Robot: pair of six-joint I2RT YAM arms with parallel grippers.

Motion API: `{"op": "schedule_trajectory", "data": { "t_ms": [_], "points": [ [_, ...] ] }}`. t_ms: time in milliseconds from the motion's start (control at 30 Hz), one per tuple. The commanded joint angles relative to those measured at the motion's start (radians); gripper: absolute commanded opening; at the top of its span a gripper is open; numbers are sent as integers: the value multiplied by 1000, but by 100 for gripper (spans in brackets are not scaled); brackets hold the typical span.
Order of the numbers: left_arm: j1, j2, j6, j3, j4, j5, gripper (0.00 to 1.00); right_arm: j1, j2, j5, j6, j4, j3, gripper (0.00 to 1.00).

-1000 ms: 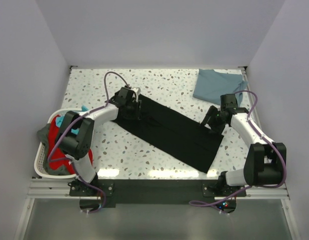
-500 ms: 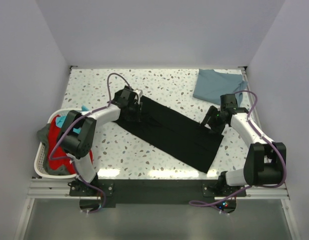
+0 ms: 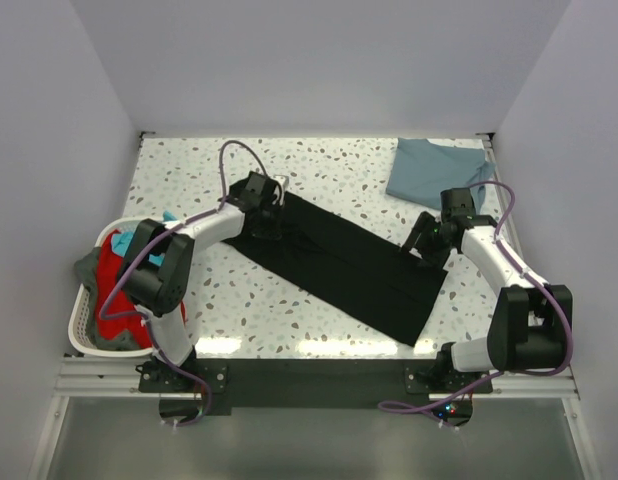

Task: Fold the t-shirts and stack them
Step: Fold the tshirt

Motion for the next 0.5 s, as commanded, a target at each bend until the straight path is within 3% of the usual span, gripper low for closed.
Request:
{"op": "schedule_trajectory", "data": {
  "t_ms": [0,467],
  "points": [
    [-11,-42,13,62,-49,-29,0,4,-24,-10,-5,-7,-12,63],
    [-22,-69,25,93,-212,-21,0,5,-35,-16,-5,-2,-26,63]
  ]
}}
